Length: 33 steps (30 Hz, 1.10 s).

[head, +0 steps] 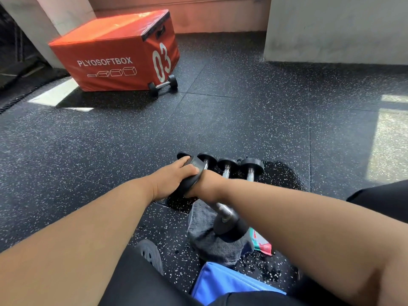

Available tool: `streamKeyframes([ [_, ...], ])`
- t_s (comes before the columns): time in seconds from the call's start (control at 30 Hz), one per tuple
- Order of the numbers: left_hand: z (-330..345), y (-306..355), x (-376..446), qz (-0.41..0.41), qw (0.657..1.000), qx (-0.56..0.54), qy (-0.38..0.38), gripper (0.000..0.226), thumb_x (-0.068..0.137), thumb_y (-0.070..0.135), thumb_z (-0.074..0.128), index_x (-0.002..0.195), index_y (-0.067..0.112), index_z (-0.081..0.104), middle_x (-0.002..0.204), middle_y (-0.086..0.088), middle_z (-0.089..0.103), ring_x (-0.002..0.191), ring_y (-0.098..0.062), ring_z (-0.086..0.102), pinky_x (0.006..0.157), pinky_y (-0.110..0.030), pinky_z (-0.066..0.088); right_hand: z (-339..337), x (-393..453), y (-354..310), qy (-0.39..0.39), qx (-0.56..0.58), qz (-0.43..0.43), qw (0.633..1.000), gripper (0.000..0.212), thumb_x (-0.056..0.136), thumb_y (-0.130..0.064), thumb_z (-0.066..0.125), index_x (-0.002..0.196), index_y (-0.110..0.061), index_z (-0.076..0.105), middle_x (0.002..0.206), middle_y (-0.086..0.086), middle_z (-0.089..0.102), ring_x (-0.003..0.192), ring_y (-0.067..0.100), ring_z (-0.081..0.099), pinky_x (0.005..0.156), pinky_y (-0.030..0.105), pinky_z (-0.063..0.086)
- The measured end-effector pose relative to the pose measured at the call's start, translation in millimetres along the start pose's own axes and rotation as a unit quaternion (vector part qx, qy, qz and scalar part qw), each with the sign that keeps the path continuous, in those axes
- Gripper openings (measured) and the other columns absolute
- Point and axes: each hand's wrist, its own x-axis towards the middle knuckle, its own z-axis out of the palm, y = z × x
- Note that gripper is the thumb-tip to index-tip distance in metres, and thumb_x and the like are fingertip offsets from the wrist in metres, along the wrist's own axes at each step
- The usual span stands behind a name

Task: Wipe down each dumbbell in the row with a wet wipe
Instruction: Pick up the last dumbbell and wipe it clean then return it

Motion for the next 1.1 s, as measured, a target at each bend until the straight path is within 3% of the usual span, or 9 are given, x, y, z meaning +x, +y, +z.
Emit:
streamKeyframes([
  [0.13, 3, 5, -6, 0.022, 1.000, 0.010, 0.000, 0.078, 0.063, 0.073, 0.058, 0.138, 0.052, 0.052, 0.137, -0.003, 0.066, 0.122, -0.025, 0.064, 0.109, -0.040, 0.046, -15, 2, 4, -0.073, 0.063, 0.015, 0.995, 0.029, 0.083, -0.010, 0.074, 0.105, 0.008, 0.067, 0.075, 0.009, 0.056, 0.060, 0.019, 0.047, 0.059, 0.032, 0.039],
  [0.3, 3, -1, 3, 0.015, 1.000, 0.024, -0.005, 0.109, 0.060, 0.079, 0.059, 0.163, 0.049, 0.037, 0.160, -0.006, 0.047, 0.137, -0.026, 0.053, 0.120, -0.044, 0.040, -20, 2, 5, -0.143, 0.114, 0.008, 0.983, 0.019, 0.082, -0.013, 0.084, 0.072, -0.029, 0.077, 0.069, -0.012, 0.067, 0.066, 0.009, 0.055, 0.063, 0.028, 0.034],
  [0.43, 1, -3, 5, 0.010, 1.000, 0.030, 0.000, 0.111, 0.060, 0.079, 0.057, 0.164, 0.047, 0.036, 0.160, -0.006, 0.047, 0.140, -0.026, 0.051, 0.123, -0.045, 0.036, -8, 2, 3, -0.071, 0.172, -0.014, 0.982, 0.013, 0.088, -0.007, 0.078, 0.098, -0.016, 0.076, 0.073, -0.008, 0.069, 0.066, 0.013, 0.056, 0.062, 0.028, 0.044],
  [0.57, -2, -4, 4, 0.008, 0.999, 0.034, -0.003, 0.112, 0.060, 0.078, 0.054, 0.164, 0.043, 0.037, 0.156, -0.003, 0.052, 0.138, -0.025, 0.052, 0.122, -0.045, 0.035, -1, -9, -15, -0.054, -0.226, -0.098, 0.968, 0.056, 0.087, -0.018, 0.081, 0.140, -0.008, 0.063, 0.136, 0.008, 0.067, 0.131, 0.029, 0.058, 0.107, 0.036, 0.044],
  [0.6, -2, -5, 4, 0.004, 1.000, 0.028, -0.004, 0.110, 0.062, 0.078, 0.055, 0.165, 0.044, 0.036, 0.157, -0.002, 0.052, 0.139, -0.025, 0.052, 0.123, -0.047, 0.034, 2, -8, -15, -0.049, -0.331, -0.137, 0.932, 0.056, 0.090, -0.014, 0.076, 0.143, -0.008, 0.059, 0.141, 0.007, 0.064, 0.136, 0.032, 0.056, 0.105, 0.036, 0.044],
  [0.67, -1, -8, 6, 0.002, 1.000, 0.015, -0.011, 0.100, 0.065, 0.075, 0.058, 0.160, 0.045, 0.043, 0.151, -0.001, 0.060, 0.134, -0.025, 0.057, 0.122, -0.049, 0.037, 8, -7, -13, 0.011, -0.432, -0.138, 0.891, 0.031, 0.099, -0.013, 0.055, 0.129, -0.016, 0.064, 0.109, 0.000, 0.068, 0.115, 0.036, 0.068, 0.079, 0.037, 0.052],
  [0.77, 0, -5, 5, 0.018, 1.000, 0.001, -0.016, 0.096, 0.064, 0.073, 0.061, 0.153, 0.042, 0.051, 0.141, 0.001, 0.067, 0.128, -0.022, 0.062, 0.119, -0.046, 0.041, 15, -9, -5, 0.094, -0.380, -0.069, 0.917, 0.020, 0.102, -0.021, 0.048, 0.112, -0.021, 0.065, 0.076, -0.007, 0.053, 0.084, 0.029, 0.067, 0.069, 0.036, 0.054],
  [1.0, 0, -2, 0, 0.015, 0.999, 0.025, -0.016, 0.105, 0.062, 0.078, 0.061, 0.161, 0.049, 0.038, 0.146, -0.001, 0.059, 0.124, -0.024, 0.063, 0.113, -0.048, 0.048, 3, -34, -14, -0.014, -0.273, -0.015, 0.962, 0.014, 0.098, -0.006, 0.063, 0.108, -0.015, 0.060, 0.121, 0.004, 0.068, 0.104, 0.028, 0.061, 0.076, 0.033, 0.044],
  [1.1, 0, -7, 5, 0.005, 0.999, 0.034, -0.011, 0.104, 0.065, 0.081, 0.064, 0.161, 0.053, 0.035, 0.152, -0.001, 0.056, 0.126, -0.028, 0.062, 0.114, -0.052, 0.048, 1, -27, 0, 0.006, 0.013, 0.105, 0.994, 0.006, 0.088, -0.018, 0.072, 0.086, -0.013, 0.070, 0.065, -0.004, 0.065, 0.073, 0.025, 0.062, 0.063, 0.030, 0.046],
])
